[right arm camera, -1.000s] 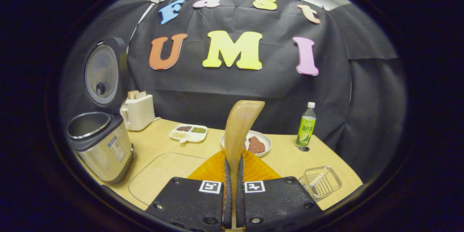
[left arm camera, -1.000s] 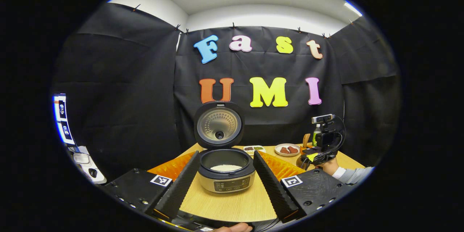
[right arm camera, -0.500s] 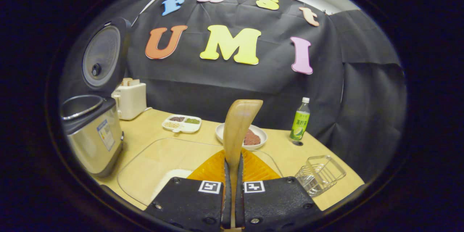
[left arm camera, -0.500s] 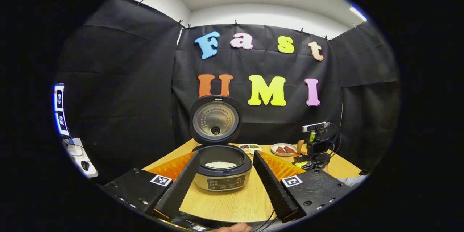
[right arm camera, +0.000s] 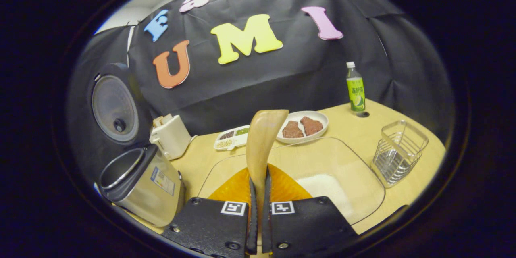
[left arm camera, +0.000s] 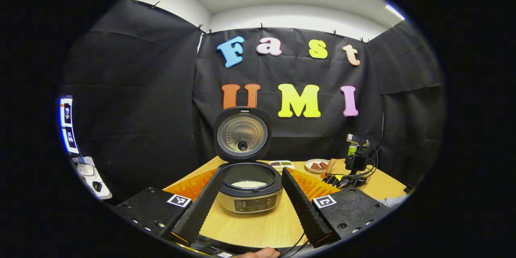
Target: Close the left gripper, press the button to open the rice cooker; take a wooden spoon from the chopstick holder with the right hand, scoop a spoonful of rice and pour it into the rice cooker, then put the wooden spoon back into the chopstick holder.
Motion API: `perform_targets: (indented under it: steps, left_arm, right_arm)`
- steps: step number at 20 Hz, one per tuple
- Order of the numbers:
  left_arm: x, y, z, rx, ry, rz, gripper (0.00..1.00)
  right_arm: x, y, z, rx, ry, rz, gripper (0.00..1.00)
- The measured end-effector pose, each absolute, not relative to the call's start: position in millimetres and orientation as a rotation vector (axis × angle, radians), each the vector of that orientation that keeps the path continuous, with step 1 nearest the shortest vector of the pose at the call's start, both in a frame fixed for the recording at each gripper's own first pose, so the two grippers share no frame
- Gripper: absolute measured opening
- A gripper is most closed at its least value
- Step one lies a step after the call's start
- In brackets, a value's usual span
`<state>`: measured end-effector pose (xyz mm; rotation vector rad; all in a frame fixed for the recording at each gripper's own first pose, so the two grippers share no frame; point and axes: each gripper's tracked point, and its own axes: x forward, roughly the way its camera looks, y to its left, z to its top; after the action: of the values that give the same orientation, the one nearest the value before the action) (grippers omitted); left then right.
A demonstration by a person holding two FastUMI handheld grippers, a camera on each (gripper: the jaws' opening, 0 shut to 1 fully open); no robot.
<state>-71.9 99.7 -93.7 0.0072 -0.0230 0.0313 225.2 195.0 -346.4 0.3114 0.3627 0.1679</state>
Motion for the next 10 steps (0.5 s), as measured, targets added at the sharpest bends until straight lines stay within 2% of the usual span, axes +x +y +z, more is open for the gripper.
perform_targets:
  steps: [6, 10]
  left_arm:
    - [-71, 102, -98, 0.0, -0.018, 0.024, 0.94]
    - [-68, 102, -104, -0.011, -0.002, 0.026, 0.94]
  right_arm:
    - [231, 206, -349, 0.645, 0.544, 0.268, 0.1]
    - [234, 197, -347, 0.776, 0.601, 0.253, 0.1]
